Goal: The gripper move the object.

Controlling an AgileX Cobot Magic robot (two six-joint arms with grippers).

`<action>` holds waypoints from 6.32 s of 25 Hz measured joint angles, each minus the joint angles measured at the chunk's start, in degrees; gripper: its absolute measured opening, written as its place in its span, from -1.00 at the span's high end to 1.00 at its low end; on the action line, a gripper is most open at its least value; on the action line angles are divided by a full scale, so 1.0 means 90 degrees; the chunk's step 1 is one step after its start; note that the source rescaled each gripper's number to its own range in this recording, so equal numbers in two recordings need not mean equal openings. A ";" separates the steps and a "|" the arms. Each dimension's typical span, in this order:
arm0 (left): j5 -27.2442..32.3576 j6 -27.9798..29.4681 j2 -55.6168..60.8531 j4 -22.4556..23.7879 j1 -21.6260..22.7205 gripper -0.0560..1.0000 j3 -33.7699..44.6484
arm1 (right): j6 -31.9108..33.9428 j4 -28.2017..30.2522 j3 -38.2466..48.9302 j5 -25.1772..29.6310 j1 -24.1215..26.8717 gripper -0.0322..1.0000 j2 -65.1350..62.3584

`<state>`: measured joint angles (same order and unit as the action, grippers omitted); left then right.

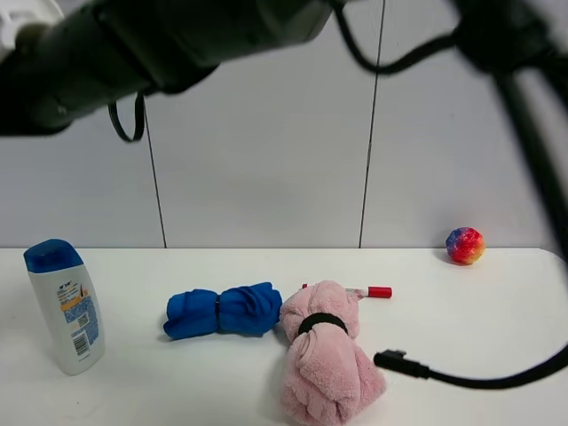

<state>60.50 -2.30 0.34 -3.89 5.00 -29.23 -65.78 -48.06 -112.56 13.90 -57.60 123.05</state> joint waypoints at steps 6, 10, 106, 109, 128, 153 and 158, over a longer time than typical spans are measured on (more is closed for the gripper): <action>0.0000 0.0000 0.0000 0.0000 0.0000 -1.00 0.0000 | 0.2079 0.2367 0.0000 0.0685 0.0046 -0.52 -0.1234; 0.0000 0.0000 0.0000 0.0000 0.0000 -1.00 0.0000 | 0.5025 0.4934 0.0000 0.1200 0.0439 -0.52 -0.1959; 0.0000 0.0000 0.0000 0.0000 0.0000 -1.00 0.0000 | 0.7694 0.5477 0.9376 0.5267 0.6558 -0.47 -1.3691; 0.0000 0.0000 0.0000 0.0000 0.0000 -1.00 0.0000 | 0.7694 0.5477 0.9376 0.5267 0.6558 -0.47 -1.3691; 0.0000 0.0000 0.0000 0.0000 0.0000 -1.00 0.0000 | 0.7694 0.5477 0.9376 0.5267 0.6558 -0.47 -1.3691; 0.0000 0.0000 0.0000 0.0000 0.0000 -1.00 0.0000 | 0.7694 0.5477 0.9376 0.5267 0.6558 -0.47 -1.3691; 0.0000 0.0000 0.0000 0.0000 0.0000 -1.00 0.0000 | 0.7694 0.5477 0.9376 0.5267 0.6558 -0.47 -1.3691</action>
<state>60.50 -2.30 0.34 -3.89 5.00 -29.23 3.47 1.23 -28.18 61.30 1.42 -0.16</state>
